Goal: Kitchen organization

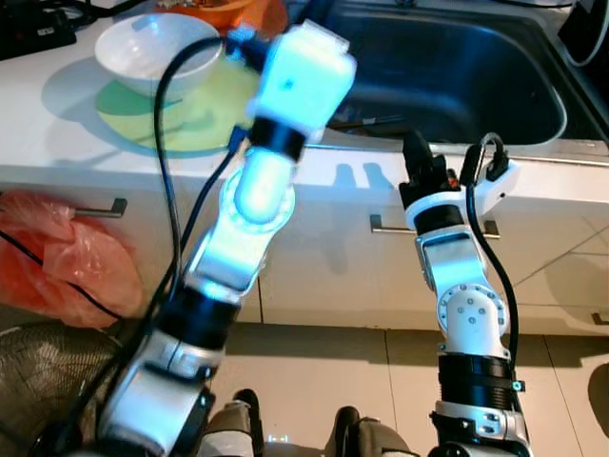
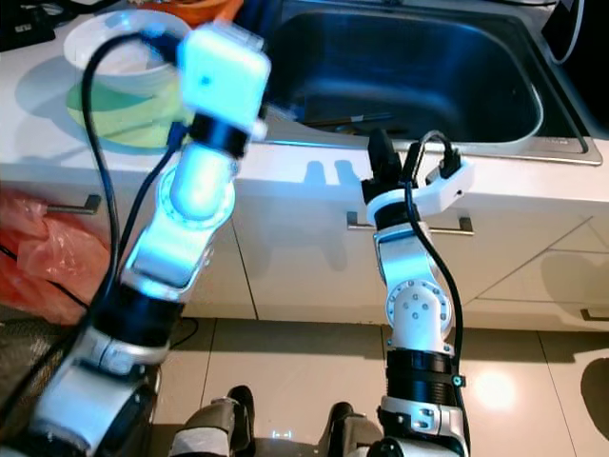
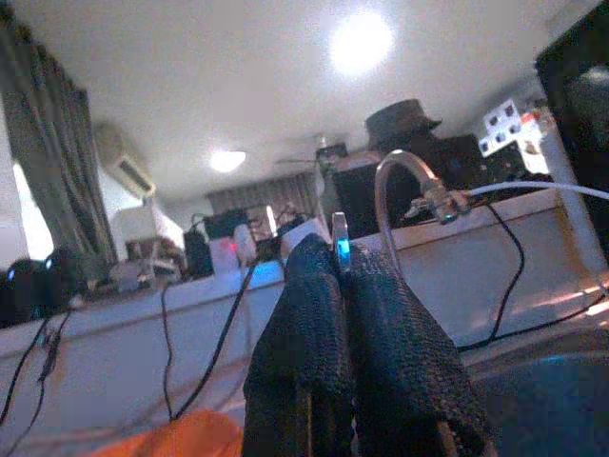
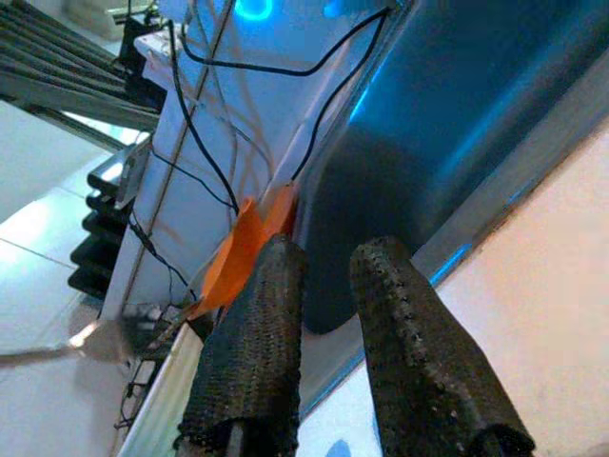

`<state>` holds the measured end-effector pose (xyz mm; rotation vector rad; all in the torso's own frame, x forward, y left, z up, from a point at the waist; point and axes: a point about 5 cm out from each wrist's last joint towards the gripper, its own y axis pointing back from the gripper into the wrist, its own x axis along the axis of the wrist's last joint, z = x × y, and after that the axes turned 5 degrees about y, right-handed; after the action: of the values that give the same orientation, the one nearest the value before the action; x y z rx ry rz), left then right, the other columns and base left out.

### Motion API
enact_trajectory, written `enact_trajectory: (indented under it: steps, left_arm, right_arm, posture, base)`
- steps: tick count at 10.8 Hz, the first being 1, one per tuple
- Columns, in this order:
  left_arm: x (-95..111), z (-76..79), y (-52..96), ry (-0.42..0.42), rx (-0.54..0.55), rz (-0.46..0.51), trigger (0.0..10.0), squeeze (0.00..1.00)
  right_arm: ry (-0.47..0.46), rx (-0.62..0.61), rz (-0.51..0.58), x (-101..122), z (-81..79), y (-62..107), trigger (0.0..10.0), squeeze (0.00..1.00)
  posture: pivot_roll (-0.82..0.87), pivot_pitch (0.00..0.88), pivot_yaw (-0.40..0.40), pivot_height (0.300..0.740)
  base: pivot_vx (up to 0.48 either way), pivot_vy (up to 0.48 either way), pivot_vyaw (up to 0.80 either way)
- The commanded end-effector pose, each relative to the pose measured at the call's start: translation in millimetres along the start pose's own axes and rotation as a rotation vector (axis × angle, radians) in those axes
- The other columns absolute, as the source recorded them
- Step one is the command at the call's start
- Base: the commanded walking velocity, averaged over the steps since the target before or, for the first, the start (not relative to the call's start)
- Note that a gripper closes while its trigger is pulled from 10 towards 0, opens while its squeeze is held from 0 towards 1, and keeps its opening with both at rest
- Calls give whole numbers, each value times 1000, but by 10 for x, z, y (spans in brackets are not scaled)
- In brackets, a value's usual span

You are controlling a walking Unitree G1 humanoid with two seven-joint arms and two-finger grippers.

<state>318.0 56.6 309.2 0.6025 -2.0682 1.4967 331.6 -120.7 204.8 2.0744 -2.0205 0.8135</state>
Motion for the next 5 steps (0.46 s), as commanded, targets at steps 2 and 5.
enact_trajectory:
  steps: [2, 5]
  left_arm:
    - [27, -62, 52, 67, 30, 13, 10000, 0]
    - [-119, -240, 157, 414, 182, -52, 10000, 0]
  right_arm:
    - [-49, 28, 12, -59, -95, -46, 10000, 0]
    - [-54, 40, 21, -60, -114, -55, 10000, 0]
  posture:
    - [110, 175, -53, 740]
    - [105, 177, -53, 740]
  base:
    - [0, 0, 0]
    - [0, 0, 0]
